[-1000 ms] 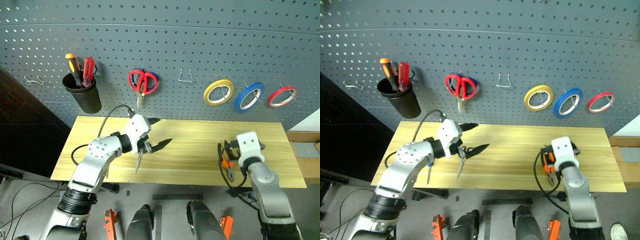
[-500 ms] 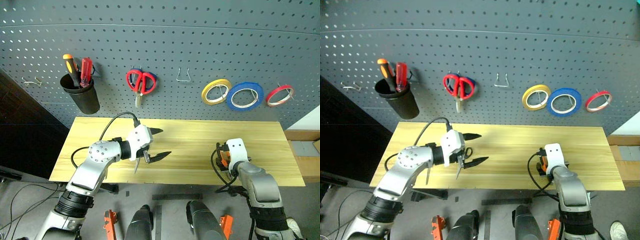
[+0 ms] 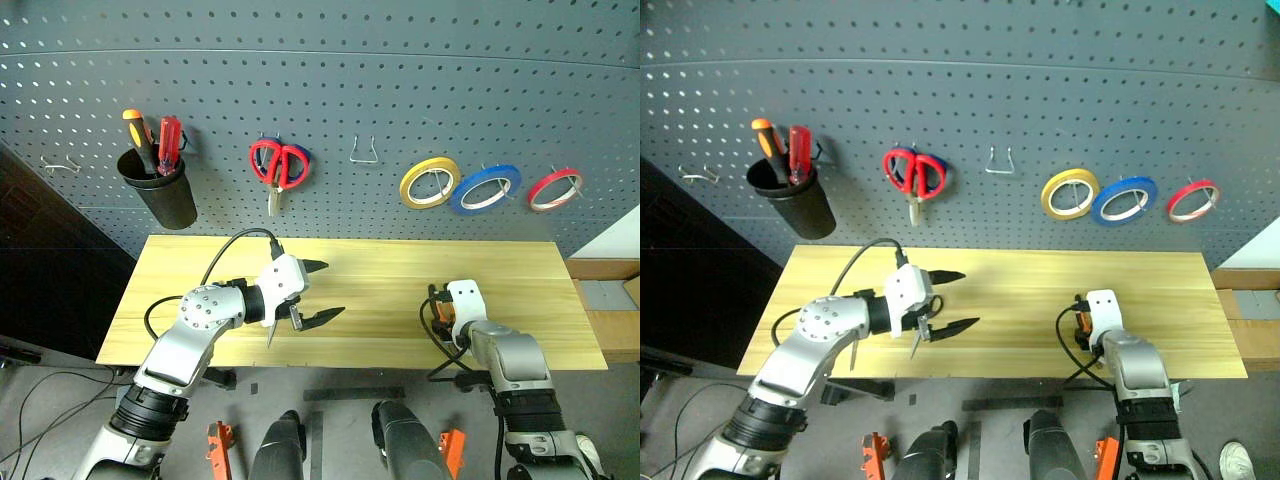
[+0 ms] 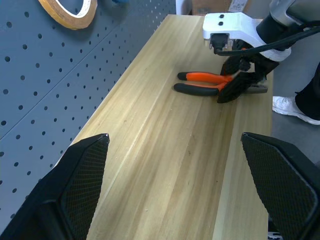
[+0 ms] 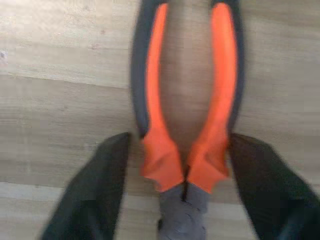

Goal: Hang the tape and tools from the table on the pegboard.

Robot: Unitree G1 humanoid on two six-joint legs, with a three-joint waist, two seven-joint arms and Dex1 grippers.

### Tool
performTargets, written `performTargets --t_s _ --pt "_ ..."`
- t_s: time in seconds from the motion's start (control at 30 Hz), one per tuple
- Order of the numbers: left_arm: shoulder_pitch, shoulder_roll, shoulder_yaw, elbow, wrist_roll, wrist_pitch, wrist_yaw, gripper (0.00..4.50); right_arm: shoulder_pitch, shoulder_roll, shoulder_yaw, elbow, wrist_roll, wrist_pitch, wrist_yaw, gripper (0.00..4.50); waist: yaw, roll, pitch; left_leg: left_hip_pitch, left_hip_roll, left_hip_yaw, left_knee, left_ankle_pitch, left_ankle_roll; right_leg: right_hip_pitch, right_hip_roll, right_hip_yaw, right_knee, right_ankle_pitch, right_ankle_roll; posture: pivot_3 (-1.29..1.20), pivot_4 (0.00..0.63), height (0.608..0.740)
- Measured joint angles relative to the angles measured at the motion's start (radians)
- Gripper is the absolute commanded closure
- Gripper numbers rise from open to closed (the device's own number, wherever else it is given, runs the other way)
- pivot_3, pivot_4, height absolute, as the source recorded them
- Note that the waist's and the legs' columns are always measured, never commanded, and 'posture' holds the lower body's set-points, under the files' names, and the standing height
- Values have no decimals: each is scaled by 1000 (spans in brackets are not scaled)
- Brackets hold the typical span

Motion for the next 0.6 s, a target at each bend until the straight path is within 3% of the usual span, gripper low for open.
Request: performTargets --t_s 0.27,0.47,0.6 --pt "71 -15 119 -26 -100 95 48 0 15 33 60 1 -2 -124 -12 2281 -5 -2 -1 0 1 0 0 0 0 -1 1 0 1 0 0 -131 252 740" --pt "209 -20 267 -84 -162 88 95 0 62 133 121 -318 15 -249 -23 2281 -3 -1 -1 -8 1 0 0 0 0 -10 1 1 3 0 -1 -119 253 740" --pt "268 -56 348 -138 -213 89 153 0 -12 157 196 -504 14 -348 -26 2281 2 -1 -1 -7 1 0 0 0 0 -9 0 0 2 0 -1 -112 255 740"
